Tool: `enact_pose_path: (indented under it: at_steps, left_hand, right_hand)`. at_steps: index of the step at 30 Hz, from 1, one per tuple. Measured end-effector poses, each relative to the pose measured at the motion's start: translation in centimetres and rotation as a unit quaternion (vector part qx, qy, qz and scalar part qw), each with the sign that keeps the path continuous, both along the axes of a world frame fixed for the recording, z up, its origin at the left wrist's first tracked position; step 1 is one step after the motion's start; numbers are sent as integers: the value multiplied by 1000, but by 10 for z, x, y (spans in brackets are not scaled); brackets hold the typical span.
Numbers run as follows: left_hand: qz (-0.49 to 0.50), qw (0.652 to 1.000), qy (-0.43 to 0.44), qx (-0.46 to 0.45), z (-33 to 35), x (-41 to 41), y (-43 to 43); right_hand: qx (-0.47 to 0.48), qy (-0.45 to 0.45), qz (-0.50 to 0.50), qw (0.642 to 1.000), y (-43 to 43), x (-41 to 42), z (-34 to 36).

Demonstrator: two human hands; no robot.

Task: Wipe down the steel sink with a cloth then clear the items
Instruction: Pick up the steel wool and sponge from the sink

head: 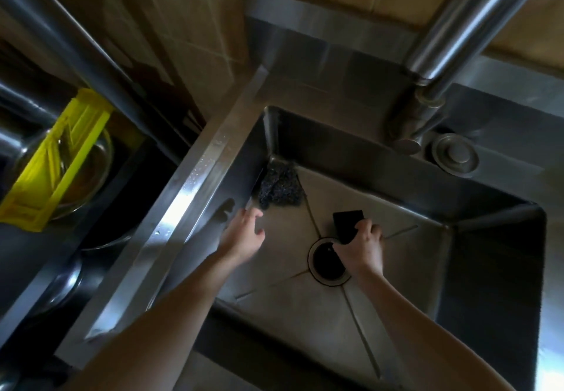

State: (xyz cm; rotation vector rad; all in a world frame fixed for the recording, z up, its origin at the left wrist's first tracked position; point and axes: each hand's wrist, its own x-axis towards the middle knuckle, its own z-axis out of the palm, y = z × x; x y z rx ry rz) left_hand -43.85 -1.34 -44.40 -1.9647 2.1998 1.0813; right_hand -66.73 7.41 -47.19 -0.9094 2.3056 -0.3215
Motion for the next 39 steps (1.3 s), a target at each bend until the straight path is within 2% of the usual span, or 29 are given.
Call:
enact_pose_path:
  at_steps: [7, 15, 17, 21, 24, 28, 31, 35, 39]
  left_hand:
    - [-2, 999, -24, 22, -19, -37, -32]
    - [-20, 994, -72, -74, -46, -71, -73]
    - [-5, 994, -84, -68, -55, -79, -81]
    - [-40, 991, -130, -5, -67, -88, -87]
    - [-65, 992, -105, 12, -69, -88, -81]
    - [-97, 990, -99, -39, -74, -84, -67]
    - [-137, 980, -143, -18, -80, -78, -60]
    - [-201, 951, -236, 15, -84, -71, -53]
    - [-216, 941, -258, -44, -81, -66, -43]
  right_hand:
    - [-10, -16, 4, 1000, -15, -15, -14]
    - [-33, -6, -9, 999, -24, -32, -23]
    - [-35, -12, -7, 999, -25, -34, -25]
    - [-34, -25, -5, 999, -25, -38, -24]
    - [-35, -27, -4, 999, -22, -41, -22]
    - [-42, -36, -16, 998, -15, -42, -19]
    - [-43, -43, -23, 998, -11, -42, -20]
    - [-50, -49, -30, 997, -5, -40, -21]
    - [-51, -58, -39, 996, 5, -36, -20]
